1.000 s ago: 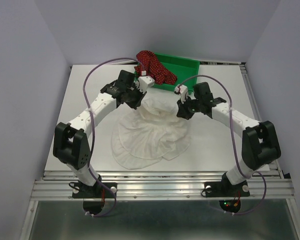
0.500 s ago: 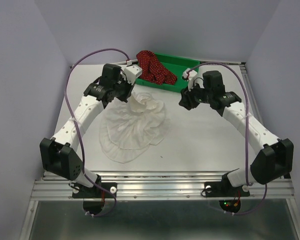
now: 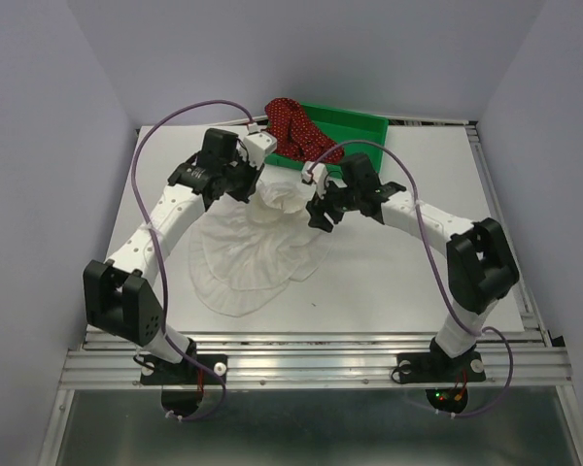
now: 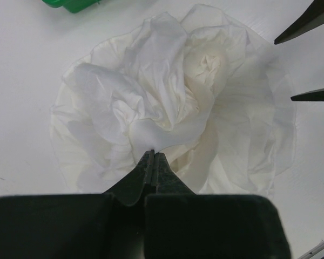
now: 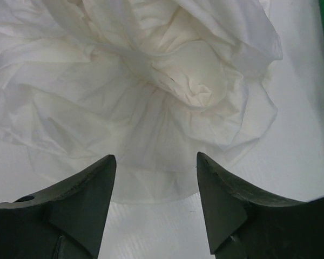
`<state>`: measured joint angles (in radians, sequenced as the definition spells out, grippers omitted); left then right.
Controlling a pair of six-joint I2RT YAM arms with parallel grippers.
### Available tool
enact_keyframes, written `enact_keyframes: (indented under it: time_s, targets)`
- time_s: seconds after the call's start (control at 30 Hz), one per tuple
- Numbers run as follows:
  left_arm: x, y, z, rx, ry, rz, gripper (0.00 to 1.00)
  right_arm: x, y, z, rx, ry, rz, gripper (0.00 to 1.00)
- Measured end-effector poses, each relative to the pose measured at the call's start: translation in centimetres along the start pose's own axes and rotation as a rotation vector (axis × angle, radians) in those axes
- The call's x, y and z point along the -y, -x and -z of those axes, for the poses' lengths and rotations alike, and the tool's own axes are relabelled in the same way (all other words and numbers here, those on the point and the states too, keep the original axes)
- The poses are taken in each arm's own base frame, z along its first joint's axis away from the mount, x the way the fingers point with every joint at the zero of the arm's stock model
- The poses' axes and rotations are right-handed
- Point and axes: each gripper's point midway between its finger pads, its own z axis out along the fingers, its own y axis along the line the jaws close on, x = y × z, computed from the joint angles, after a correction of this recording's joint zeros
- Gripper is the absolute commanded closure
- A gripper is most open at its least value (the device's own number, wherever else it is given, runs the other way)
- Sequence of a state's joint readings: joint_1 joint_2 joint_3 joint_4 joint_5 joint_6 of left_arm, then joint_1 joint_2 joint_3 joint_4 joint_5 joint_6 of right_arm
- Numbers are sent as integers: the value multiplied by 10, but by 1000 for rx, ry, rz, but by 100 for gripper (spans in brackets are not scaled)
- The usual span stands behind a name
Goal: Fold and stack the skirts
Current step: Flatten the skirt out
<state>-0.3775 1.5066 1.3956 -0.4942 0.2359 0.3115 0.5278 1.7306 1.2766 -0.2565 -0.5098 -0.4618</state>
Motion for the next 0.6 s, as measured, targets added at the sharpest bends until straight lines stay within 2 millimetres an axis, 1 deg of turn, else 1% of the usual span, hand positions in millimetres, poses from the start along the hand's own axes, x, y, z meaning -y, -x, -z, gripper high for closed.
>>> enact_keyframes:
  time_s: [0.07, 0.2, 0.27, 0.33, 0.6]
  targets:
    - [-1, -2, -4, -8, -1, 3, 100, 9, -7, -15, -15, 9, 33, 34]
    - [-5, -8, -11, -28, -9, 17, 100, 28, -3, -38, 2, 3, 93, 34]
    - [-7, -12, -15, -37, -13, 26, 100, 32, -2, -46, 7, 5, 110, 36]
    - [-10, -14, -17, -44, -15, 33, 100, 36, -1, -51, 14, 6, 128, 36]
    - [-18, -18, -18, -46, -17, 57, 100, 38, 16, -52, 56, 22, 240, 36]
